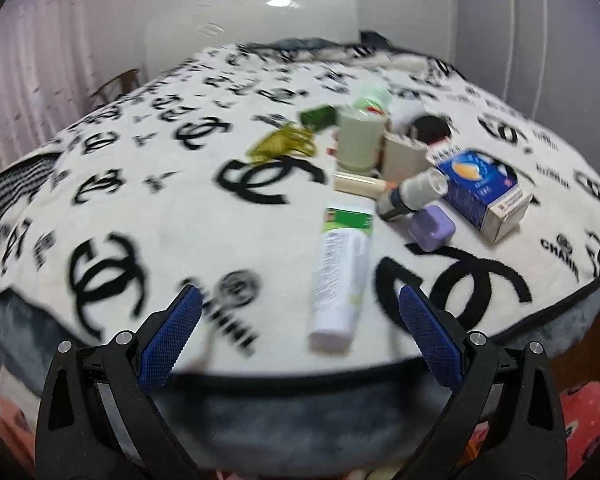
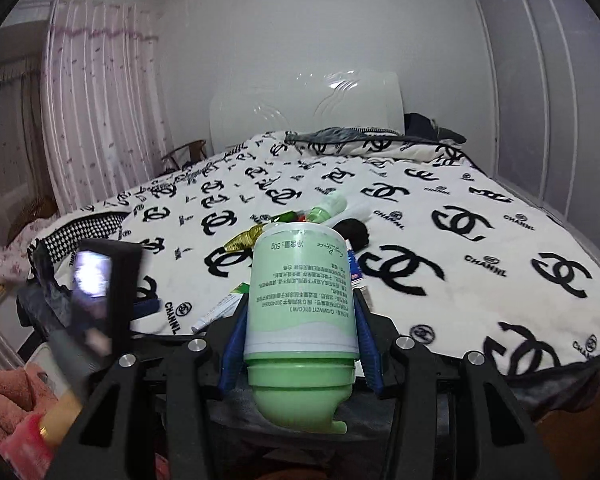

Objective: Collect trash
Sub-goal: 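Grasp the white ointment tube with the left gripper while the right holds the bottle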

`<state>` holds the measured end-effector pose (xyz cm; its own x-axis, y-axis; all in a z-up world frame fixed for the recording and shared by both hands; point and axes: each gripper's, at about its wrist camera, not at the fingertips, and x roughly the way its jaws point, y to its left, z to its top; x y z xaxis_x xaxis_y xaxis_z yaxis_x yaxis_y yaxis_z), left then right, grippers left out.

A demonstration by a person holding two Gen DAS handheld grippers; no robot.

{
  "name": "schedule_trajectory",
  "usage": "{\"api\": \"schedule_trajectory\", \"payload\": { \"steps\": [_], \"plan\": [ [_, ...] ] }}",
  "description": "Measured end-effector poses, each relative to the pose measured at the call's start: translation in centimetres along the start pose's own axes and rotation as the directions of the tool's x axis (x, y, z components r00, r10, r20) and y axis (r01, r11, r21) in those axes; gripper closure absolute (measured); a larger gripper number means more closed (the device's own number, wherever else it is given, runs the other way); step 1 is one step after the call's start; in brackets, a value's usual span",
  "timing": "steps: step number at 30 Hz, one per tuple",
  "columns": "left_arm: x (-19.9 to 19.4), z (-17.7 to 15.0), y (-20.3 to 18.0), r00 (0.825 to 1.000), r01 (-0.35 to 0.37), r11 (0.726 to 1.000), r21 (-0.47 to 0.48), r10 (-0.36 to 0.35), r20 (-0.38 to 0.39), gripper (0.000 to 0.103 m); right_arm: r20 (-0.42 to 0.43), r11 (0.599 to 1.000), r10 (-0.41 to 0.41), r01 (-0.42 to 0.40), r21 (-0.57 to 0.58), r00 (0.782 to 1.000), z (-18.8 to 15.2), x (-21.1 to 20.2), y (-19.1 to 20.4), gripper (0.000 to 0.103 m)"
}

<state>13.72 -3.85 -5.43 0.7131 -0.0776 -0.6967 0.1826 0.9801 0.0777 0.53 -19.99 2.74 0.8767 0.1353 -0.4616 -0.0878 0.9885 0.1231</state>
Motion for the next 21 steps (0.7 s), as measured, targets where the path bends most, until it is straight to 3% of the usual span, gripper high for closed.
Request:
{"api": "schedule_trajectory", "payload": {
  "steps": [6, 7, 14, 16, 21],
  "plan": [
    [3.2, 1.1, -0.5, 0.995, 0.021, 1.0, -0.016, -0.023, -0.099, 0.011, 0.005, 1.0, 0.003, -0.003, 0.01, 1.0, -0.5, -0.6, -0.9, 0.056],
    [3.4, 1.2, -0.4, 0.994, 0.022, 1.0, -0.02, -0.024, -0.105, 0.021, 0.003, 1.0, 0.004, -0.004, 0.014, 1.0, -0.7, -0.7, -1.1, 0.056],
    [3.4, 1.0, 0.0, 0.99, 0.047, 0.998, -0.034, -0.051, -0.128, 0.052, 0.0, 0.999, 0.011, -0.011, 0.036, 1.0, -1.3, -1.0, -1.9, 0.056],
    [3.0, 1.0, 0.2, 0.99, 0.067, 0.997, -0.048, -0.073, -0.124, 0.067, -0.002, 0.999, 0.017, -0.017, 0.032, 1.0, -1.4, -1.0, -1.8, 0.056],
    [2.2, 0.5, 0.6, 0.991, 0.06, 0.996, -0.062, -0.067, -0.112, 0.071, -0.003, 1.0, 0.016, -0.016, 0.025, 1.0, -1.7, -1.2, -1.5, 0.056]
  ]
}}
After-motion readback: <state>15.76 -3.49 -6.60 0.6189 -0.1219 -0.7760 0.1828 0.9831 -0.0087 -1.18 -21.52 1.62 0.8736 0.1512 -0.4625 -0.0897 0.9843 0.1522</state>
